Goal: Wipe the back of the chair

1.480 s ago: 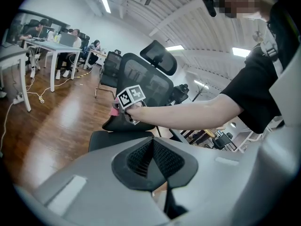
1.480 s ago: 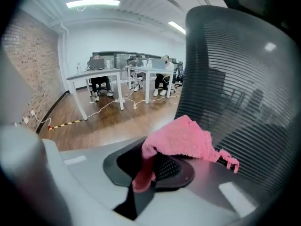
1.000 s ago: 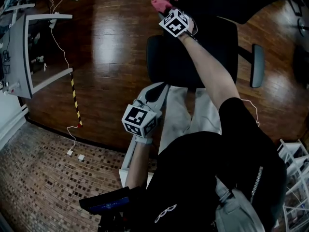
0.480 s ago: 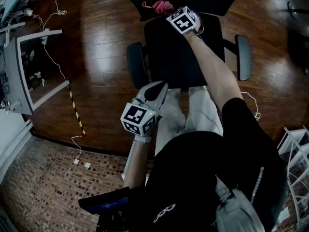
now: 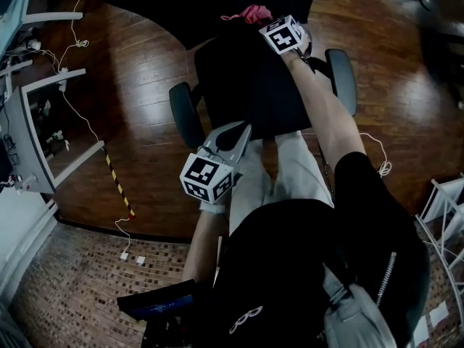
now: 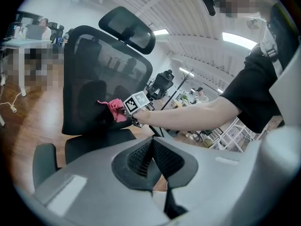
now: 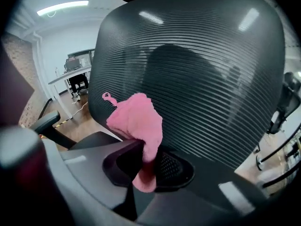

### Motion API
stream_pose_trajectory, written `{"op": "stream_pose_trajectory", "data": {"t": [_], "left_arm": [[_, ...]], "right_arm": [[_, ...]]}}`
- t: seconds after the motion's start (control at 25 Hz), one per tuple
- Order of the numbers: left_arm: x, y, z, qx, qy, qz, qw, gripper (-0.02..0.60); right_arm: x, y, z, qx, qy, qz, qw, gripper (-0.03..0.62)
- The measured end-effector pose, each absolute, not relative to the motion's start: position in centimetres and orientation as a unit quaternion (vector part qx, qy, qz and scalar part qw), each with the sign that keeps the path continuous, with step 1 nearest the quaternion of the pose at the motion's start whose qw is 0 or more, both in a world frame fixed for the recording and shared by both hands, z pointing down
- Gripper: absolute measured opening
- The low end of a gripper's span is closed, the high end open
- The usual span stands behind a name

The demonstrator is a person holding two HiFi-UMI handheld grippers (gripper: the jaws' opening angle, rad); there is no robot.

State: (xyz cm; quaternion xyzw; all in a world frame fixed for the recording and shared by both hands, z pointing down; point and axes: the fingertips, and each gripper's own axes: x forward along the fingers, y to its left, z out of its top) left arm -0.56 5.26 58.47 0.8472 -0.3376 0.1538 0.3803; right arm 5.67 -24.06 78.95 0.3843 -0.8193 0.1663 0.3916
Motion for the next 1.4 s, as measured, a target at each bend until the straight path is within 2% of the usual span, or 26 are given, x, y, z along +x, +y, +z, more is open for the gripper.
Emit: {"op": "stream_pose_trajectory", "data": {"t": [0.52, 0.88, 1.04, 1.4], "left_arm": [[4.7, 3.8, 58.1, 0.861, -0.307, 0.161, 0.373, -0.008], [5.3, 2.8, 57.2, 0.867, -0.304, 0.153, 0.364, -0.008], [4.6, 2.6, 56.5, 0.868, -0.307, 0.145, 0.361, -0.008], [0.6, 1.9, 54.6, 0.866, -0.338, 0.116, 0.35, -0.008]], "right_arm": [[18.4, -24.7, 78.9, 0.478, -0.756, 0.225, 0.387, 0.044], [27.8, -26.1, 76.6, 0.594, -0.681, 0.298, 0.309, 0.044], [26.6, -27.9, 73.8, 0.595, -0.693, 0.273, 0.302, 0.044], [16.1, -28.9, 70.3, 0.543, -0.743, 0.202, 0.335, 0.044]]}}
